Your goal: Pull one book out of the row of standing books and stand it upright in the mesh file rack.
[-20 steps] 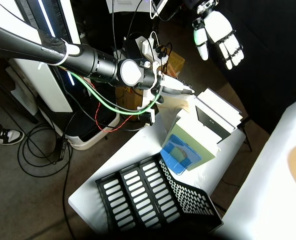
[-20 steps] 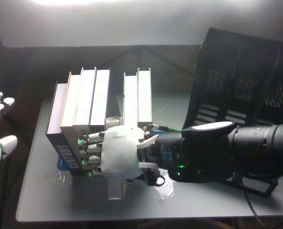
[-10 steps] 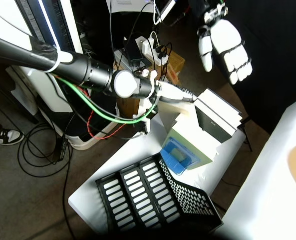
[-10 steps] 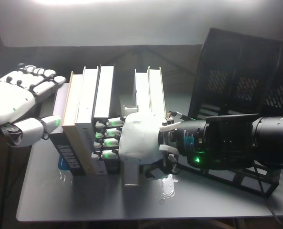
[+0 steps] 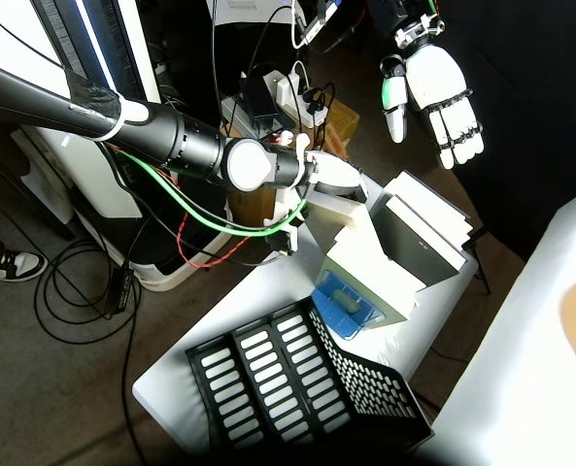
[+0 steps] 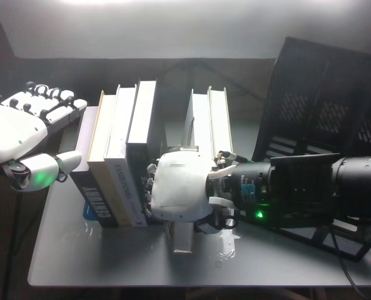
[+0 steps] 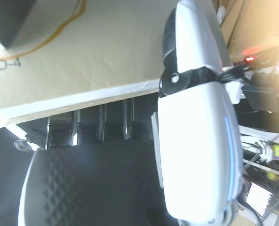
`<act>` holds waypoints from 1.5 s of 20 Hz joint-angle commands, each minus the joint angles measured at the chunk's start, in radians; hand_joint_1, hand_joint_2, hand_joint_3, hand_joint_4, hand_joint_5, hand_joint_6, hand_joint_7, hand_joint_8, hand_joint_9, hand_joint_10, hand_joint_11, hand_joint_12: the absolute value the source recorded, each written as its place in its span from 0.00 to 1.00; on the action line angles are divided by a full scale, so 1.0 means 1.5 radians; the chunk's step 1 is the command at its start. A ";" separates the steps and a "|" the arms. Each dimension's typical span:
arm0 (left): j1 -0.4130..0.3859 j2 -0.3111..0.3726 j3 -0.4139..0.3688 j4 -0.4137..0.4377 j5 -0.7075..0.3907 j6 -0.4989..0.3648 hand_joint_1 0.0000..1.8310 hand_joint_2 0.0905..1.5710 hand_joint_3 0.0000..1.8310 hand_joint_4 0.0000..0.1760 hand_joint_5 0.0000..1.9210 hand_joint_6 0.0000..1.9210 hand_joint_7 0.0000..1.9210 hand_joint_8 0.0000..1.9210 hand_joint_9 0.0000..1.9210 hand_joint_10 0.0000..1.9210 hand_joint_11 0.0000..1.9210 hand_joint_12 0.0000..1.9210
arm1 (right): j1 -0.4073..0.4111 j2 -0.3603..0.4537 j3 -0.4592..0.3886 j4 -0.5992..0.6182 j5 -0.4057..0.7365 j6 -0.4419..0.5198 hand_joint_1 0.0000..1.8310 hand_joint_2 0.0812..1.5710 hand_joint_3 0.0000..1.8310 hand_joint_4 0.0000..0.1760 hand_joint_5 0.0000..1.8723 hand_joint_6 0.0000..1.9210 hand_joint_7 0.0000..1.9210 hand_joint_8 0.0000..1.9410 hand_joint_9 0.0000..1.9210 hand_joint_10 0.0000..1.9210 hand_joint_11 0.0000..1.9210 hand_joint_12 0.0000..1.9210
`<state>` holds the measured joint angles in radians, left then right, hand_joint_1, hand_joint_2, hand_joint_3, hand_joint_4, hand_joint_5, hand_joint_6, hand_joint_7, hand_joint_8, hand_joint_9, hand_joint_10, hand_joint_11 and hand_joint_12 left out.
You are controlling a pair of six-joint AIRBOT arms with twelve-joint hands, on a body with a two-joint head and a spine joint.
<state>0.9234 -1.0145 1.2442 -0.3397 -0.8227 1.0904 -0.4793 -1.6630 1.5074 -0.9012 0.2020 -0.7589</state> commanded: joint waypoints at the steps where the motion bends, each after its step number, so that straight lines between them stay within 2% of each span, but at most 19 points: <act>1: -0.001 0.005 0.000 -0.008 -0.081 0.000 0.00 0.93 0.00 0.00 0.03 0.01 0.00 0.00 0.00 0.00 0.00 0.00 | -0.006 0.021 0.003 0.020 -0.032 0.002 0.69 0.68 0.00 0.00 0.54 0.46 0.54 0.54 0.60 0.87 0.55 0.99; 2: 0.001 0.006 -0.002 -0.009 -0.083 0.000 0.00 0.94 0.00 0.00 0.03 0.01 0.00 0.00 0.00 0.00 0.00 0.00 | -0.006 0.023 0.000 0.020 -0.031 -0.001 0.69 0.70 0.00 0.00 0.52 0.42 0.51 0.67 0.61 0.92 0.58 1.00; 3: 0.002 0.007 -0.004 -0.010 -0.085 0.000 0.00 0.94 0.00 0.00 0.02 0.00 0.00 0.00 0.00 0.00 0.00 0.00 | -0.005 0.030 -0.008 0.020 -0.028 -0.003 0.68 0.71 0.01 0.00 0.47 0.49 0.50 0.67 0.54 0.84 0.49 1.00; 4: 0.002 0.008 -0.006 -0.010 -0.086 0.000 0.00 0.94 0.00 0.00 0.02 0.00 0.00 0.00 0.00 0.00 0.00 0.00 | -0.004 0.038 -0.017 0.020 -0.026 -0.006 0.74 0.71 0.00 0.00 0.45 0.50 0.49 0.59 0.51 0.75 0.44 0.97; 5: 0.003 0.010 -0.008 -0.011 -0.087 0.001 0.00 0.93 0.00 0.00 0.02 0.00 0.00 0.00 0.00 0.00 0.00 0.00 | -0.003 0.047 -0.027 0.020 -0.023 -0.008 0.75 0.69 0.00 0.00 0.52 0.39 0.52 0.52 0.53 0.69 0.46 0.94; 6: 0.003 0.010 -0.008 -0.012 -0.088 0.001 0.00 0.94 0.00 0.00 0.03 0.01 0.00 0.00 0.00 0.00 0.00 0.00 | -0.002 0.055 -0.036 0.020 -0.020 -0.010 0.70 0.69 0.00 0.00 0.51 0.50 0.51 0.57 0.61 0.91 0.58 0.99; 7: 0.003 0.010 -0.009 -0.013 -0.088 0.001 0.00 0.94 0.00 0.01 0.02 0.00 0.00 0.00 0.00 0.00 0.00 0.00 | 0.001 0.067 -0.049 0.020 -0.015 -0.010 0.74 0.71 0.01 0.00 0.47 0.47 0.47 0.61 0.50 0.80 0.45 1.00; 8: 0.003 0.010 -0.010 -0.013 -0.089 0.001 0.00 0.93 0.00 0.02 0.03 0.01 0.00 0.00 0.00 0.00 0.00 0.00 | 0.004 0.078 -0.062 0.017 -0.010 -0.011 0.74 0.73 0.00 0.00 0.43 0.60 0.43 0.60 0.46 0.75 0.33 0.97; 10: 0.003 0.011 -0.012 -0.015 -0.089 0.001 0.00 0.94 0.00 0.00 0.03 0.01 0.00 0.00 0.00 0.00 0.00 0.00 | 0.010 0.099 -0.083 0.015 0.000 -0.011 0.75 0.69 0.00 0.00 0.49 0.54 0.50 0.47 0.52 0.63 0.39 0.86; 13: 0.003 0.013 -0.015 -0.017 -0.089 0.001 0.00 0.93 0.00 0.06 0.02 0.00 0.00 0.00 0.00 0.00 0.00 0.00 | 0.024 0.139 -0.126 0.001 0.007 -0.009 0.75 0.70 0.00 0.00 0.45 0.53 0.51 0.53 0.51 0.67 0.39 0.91; 16: 0.003 0.014 -0.017 -0.018 -0.090 0.001 0.00 0.92 0.00 0.06 0.03 0.01 0.00 0.00 0.00 0.00 0.00 0.00 | 0.038 0.176 -0.153 -0.128 0.027 0.123 0.76 0.68 0.00 0.00 0.51 0.39 0.54 0.49 0.55 0.65 0.47 0.90; 18: 0.005 0.016 -0.019 -0.020 -0.089 0.001 0.00 0.92 0.00 0.02 0.03 0.01 0.00 0.00 0.00 0.00 0.00 0.00 | 0.044 0.191 -0.166 -0.170 0.047 0.181 0.76 0.68 0.00 0.00 0.49 0.43 0.52 0.50 0.56 0.64 0.49 0.87; 20: 0.006 0.017 -0.020 -0.021 -0.089 0.001 0.00 0.92 0.00 0.01 0.02 0.00 0.00 0.00 0.00 0.00 0.00 0.00 | 0.056 0.213 -0.180 -0.214 0.061 0.226 0.70 0.70 0.00 0.00 0.49 0.45 0.52 0.62 0.60 0.74 0.55 0.92; 23: 0.006 0.016 -0.020 -0.021 -0.089 0.001 0.00 0.93 0.00 0.08 0.03 0.01 0.00 0.00 0.00 0.00 0.00 0.00 | 0.077 0.237 -0.186 -0.282 0.091 0.315 0.69 0.72 0.00 0.00 0.45 0.53 0.51 0.65 0.58 0.73 0.53 0.91; 26: 0.006 0.017 -0.021 -0.020 -0.088 0.001 0.00 0.93 0.00 0.08 0.03 0.01 0.00 0.00 0.00 0.00 0.00 0.00 | 0.112 0.261 -0.190 -0.373 0.128 0.419 0.68 0.75 0.00 0.00 0.44 0.51 0.46 0.77 0.62 0.91 0.64 1.00; 27: 0.006 0.017 -0.021 -0.020 -0.087 0.001 0.00 0.93 0.00 0.08 0.04 0.01 0.00 0.00 0.00 0.00 0.00 0.00 | 0.120 0.266 -0.193 -0.392 0.133 0.435 0.67 0.75 0.00 0.00 0.44 0.51 0.45 0.78 0.63 0.93 0.64 1.00; 28: 0.006 0.016 -0.021 -0.019 -0.087 0.001 0.00 0.92 0.00 0.09 0.03 0.01 0.00 0.00 0.00 0.00 0.00 0.00 | 0.130 0.275 -0.197 -0.414 0.139 0.454 0.73 0.75 0.00 0.00 0.37 0.61 0.42 0.67 0.49 0.81 0.51 0.93; 29: 0.006 0.016 -0.022 -0.019 -0.087 0.001 0.00 0.93 0.00 0.02 0.04 0.01 0.00 0.00 0.00 0.00 0.00 0.00 | 0.138 0.283 -0.199 -0.428 0.145 0.472 0.68 0.75 0.00 0.00 0.43 0.52 0.43 0.78 0.58 0.90 0.59 0.99; 30: 0.006 0.016 -0.022 -0.019 -0.087 0.001 0.00 0.93 0.00 0.01 0.04 0.01 0.00 0.00 0.00 0.00 0.00 0.00 | 0.145 0.292 -0.200 -0.439 0.154 0.491 0.73 0.75 0.00 0.00 0.41 0.52 0.43 0.70 0.49 0.83 0.50 0.98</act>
<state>0.9340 -1.0039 1.2098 -0.3672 -0.8444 1.0912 -0.2626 -1.2392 1.2003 -1.5845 0.4736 -0.0414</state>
